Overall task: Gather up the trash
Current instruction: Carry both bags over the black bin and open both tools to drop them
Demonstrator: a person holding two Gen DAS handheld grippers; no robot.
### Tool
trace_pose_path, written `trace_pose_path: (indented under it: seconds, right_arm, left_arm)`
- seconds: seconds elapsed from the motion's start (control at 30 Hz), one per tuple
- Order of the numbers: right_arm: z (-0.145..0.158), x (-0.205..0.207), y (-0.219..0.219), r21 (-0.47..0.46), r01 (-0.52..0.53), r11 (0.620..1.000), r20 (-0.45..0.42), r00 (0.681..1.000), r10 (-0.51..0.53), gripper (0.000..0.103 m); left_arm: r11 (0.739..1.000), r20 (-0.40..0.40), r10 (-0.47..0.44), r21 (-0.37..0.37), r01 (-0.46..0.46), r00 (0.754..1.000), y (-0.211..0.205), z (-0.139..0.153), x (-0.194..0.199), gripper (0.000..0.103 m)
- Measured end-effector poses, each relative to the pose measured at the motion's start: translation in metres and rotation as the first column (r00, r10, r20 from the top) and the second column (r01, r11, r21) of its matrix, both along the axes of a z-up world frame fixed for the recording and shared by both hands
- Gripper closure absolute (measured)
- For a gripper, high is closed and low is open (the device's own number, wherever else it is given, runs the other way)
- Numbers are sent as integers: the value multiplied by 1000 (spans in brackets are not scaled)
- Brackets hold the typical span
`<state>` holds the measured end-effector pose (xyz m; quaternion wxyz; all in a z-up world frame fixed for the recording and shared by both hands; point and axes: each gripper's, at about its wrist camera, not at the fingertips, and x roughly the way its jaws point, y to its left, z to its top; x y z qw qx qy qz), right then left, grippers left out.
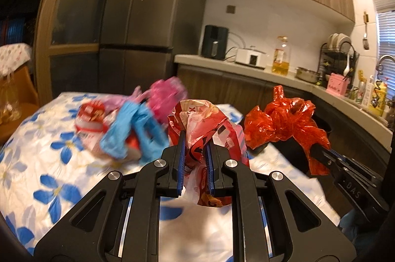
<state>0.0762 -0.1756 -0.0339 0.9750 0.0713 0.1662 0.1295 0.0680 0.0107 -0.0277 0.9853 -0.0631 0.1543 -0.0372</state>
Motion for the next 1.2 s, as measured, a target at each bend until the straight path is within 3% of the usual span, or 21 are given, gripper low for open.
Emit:
trace_pose_path:
  seconds: [0.3,0.63,0.93,1.2]
  right_arm:
    - [34,1,-54,51,148,988,99,983,-153,97]
    - [56,32,-117,83,340,937,156,924,-349,97]
    - [55,69,-162,110,428,897,143,886,-440,97]
    - [50,93,-188,121,443,888,124,881,-456,97]
  left_arm:
    - [994,72,-108,30,106,991,-52,37,29,89]
    - [975,133,-221,34,219,966,-126,65,92,89]
    - [962,133,-271,26,270,953,-201,58,155,89]
    - [948,109,-318,20,317,942,-246,43,193,89]
